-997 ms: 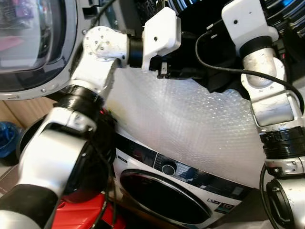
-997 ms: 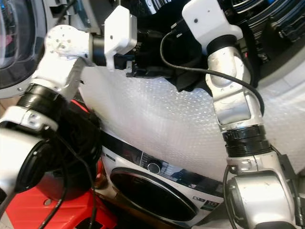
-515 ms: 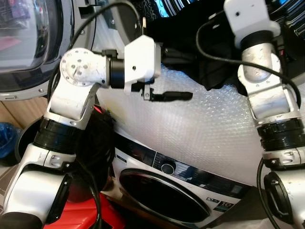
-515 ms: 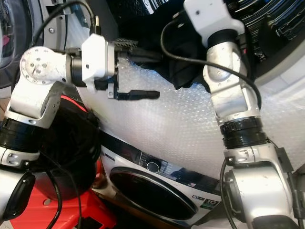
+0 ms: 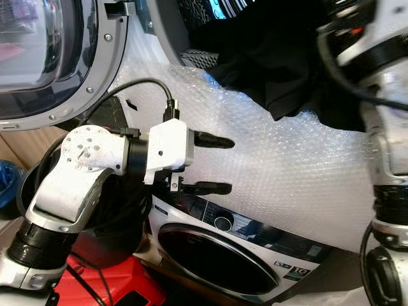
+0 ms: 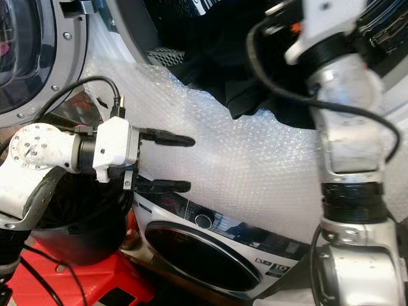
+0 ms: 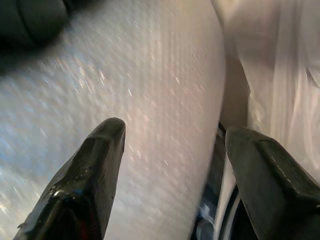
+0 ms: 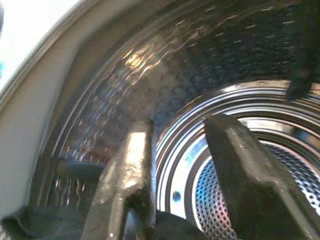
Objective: Clothes washing
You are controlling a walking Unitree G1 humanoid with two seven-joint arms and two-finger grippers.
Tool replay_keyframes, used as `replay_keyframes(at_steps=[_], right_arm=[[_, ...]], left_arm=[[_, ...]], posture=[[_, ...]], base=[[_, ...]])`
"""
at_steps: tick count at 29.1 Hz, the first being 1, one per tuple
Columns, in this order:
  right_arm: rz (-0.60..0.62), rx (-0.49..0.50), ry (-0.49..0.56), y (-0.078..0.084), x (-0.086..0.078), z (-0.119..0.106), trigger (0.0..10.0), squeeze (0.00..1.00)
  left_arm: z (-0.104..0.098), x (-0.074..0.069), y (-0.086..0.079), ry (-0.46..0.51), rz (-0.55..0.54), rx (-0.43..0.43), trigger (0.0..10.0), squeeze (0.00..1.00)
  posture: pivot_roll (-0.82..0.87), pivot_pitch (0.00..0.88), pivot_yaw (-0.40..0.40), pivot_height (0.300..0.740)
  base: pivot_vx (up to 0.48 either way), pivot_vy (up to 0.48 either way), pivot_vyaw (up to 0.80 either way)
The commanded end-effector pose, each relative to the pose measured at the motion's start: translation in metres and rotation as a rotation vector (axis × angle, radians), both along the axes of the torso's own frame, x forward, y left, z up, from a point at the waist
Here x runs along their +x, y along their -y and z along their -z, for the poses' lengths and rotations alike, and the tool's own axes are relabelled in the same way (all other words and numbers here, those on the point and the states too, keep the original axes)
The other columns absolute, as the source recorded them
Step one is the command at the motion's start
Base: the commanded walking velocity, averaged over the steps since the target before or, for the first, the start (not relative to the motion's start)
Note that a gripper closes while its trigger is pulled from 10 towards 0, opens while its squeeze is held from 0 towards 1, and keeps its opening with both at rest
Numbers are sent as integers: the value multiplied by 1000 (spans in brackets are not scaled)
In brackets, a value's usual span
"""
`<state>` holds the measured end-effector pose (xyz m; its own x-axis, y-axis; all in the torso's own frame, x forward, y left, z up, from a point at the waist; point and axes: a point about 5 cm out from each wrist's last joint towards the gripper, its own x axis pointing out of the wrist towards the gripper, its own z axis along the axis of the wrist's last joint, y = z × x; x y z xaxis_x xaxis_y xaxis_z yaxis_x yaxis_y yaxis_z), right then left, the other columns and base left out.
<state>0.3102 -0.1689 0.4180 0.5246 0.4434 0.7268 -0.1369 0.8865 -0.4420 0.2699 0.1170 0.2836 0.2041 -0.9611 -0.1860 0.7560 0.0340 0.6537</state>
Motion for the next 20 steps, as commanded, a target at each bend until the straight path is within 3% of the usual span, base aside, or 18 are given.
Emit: replay_keyframes(at_steps=[1, 2, 4, 5, 6, 7, 11, 15, 17, 18, 20], right_arm=[[-47, -6, 15, 2, -9, -3, 10000, 0], [-138, -160, -24, -5, -19, 9, 10000, 0], [-172, -332, -65, -15, -25, 24, 10000, 0], [-172, -332, -65, -15, -25, 24, 10000, 0], [-114, -466, -91, -20, -23, 36, 10000, 0], [-54, -526, -101, -22, -17, 42, 10000, 0], [141, -640, -113, -27, 7, 49, 10000, 0], [245, -733, -111, -31, 17, 49, 10000, 0], [464, -804, -90, -28, 34, 40, 10000, 0], [498, -813, -83, -28, 36, 39, 10000, 0], [679, -816, -12, -28, 48, 22, 10000, 0]], left_arm=[[1, -5, 3, 5, 6, 18, 10000, 0], [10, -4, -2, -9, -57, 51, 10000, 0], [15, -2, -6, -22, -95, 63, 10000, 0], [15, -2, -6, -22, -95, 63, 10000, 0], [20, -2, -8, -36, -110, 64, 10000, 0], [22, -3, -9, -47, -115, 60, 10000, 0], [29, -6, -10, -77, -128, 55, 10000, 0], [33, -8, -11, -87, -144, 61, 10000, 0], [33, -9, -11, -93, -153, 54, 10000, 0], [33, -9, -12, -94, -154, 53, 10000, 0], [32, -11, -11, -97, -151, 48, 10000, 0]], posture=[[130, 183, -92, 740], [132, 186, -91, 740], [132, 186, -91, 740], [132, 186, -91, 740], [131, 187, -88, 740], [131, 187, -88, 740], [125, 187, -89, 740], [129, 187, -91, 740], [128, 187, -90, 740], [128, 187, -90, 740], [126, 189, -86, 740]], base=[[0, 0, 0], [0, 0, 0], [0, 0, 0], [0, 0, 0], [0, 0, 0], [0, 0, 0], [0, 0, 0], [0, 0, 0], [0, 0, 0], [0, 0, 0], [0, 0, 0]])
